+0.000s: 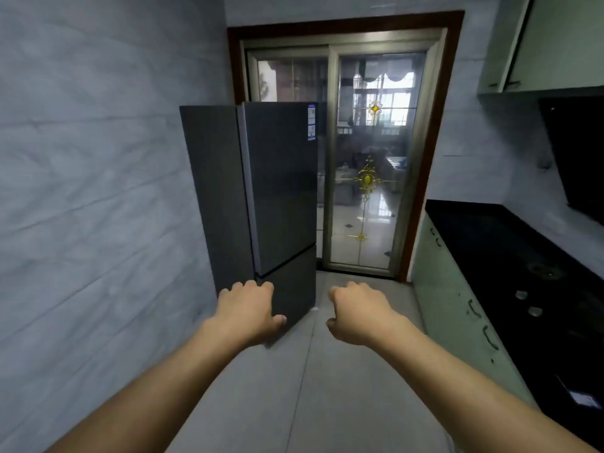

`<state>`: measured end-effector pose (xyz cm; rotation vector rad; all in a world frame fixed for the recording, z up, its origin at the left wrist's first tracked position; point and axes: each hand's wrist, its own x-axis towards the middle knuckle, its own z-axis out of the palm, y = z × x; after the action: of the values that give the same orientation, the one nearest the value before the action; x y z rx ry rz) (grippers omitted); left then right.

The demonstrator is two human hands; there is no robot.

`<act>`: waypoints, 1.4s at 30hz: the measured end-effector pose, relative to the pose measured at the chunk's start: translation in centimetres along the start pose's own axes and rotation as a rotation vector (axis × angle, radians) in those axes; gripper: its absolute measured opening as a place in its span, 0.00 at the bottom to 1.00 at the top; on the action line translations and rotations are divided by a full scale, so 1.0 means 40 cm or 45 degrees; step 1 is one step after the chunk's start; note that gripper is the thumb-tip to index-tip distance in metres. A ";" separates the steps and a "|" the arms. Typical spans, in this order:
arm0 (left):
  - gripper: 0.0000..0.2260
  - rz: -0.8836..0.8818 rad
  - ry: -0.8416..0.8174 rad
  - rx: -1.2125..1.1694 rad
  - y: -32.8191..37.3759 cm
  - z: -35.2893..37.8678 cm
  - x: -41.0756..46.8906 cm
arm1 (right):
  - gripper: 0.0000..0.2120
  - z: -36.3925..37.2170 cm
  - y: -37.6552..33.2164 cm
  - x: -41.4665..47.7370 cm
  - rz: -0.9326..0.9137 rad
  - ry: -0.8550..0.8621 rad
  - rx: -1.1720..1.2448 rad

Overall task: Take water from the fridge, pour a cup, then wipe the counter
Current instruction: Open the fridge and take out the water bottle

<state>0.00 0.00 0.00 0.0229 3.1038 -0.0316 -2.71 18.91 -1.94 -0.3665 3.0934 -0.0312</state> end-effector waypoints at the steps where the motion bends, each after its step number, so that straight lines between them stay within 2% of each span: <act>1: 0.26 -0.007 -0.009 -0.009 0.008 0.006 0.010 | 0.14 0.002 0.012 0.014 -0.015 -0.016 0.003; 7: 0.26 -0.118 -0.044 -0.053 0.004 0.043 0.107 | 0.20 0.020 0.037 0.134 -0.115 -0.072 -0.027; 16: 0.25 -0.184 -0.068 -0.021 -0.127 0.038 0.346 | 0.17 0.041 -0.044 0.419 -0.170 -0.113 -0.027; 27: 0.26 -0.083 -0.043 -0.020 -0.327 -0.008 0.765 | 0.22 -0.004 -0.161 0.832 -0.104 -0.108 -0.041; 34: 0.27 -0.085 -0.029 -0.030 -0.380 -0.003 1.027 | 0.22 -0.008 -0.145 1.088 -0.093 -0.111 -0.016; 42: 0.28 -0.167 0.032 -0.046 -0.400 -0.013 1.376 | 0.22 -0.017 -0.078 1.464 -0.251 -0.064 0.022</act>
<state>-55.25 -15.21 -1.24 -0.1831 3.1252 0.0215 -58.90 2.21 -2.57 -0.6596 2.9930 -0.0521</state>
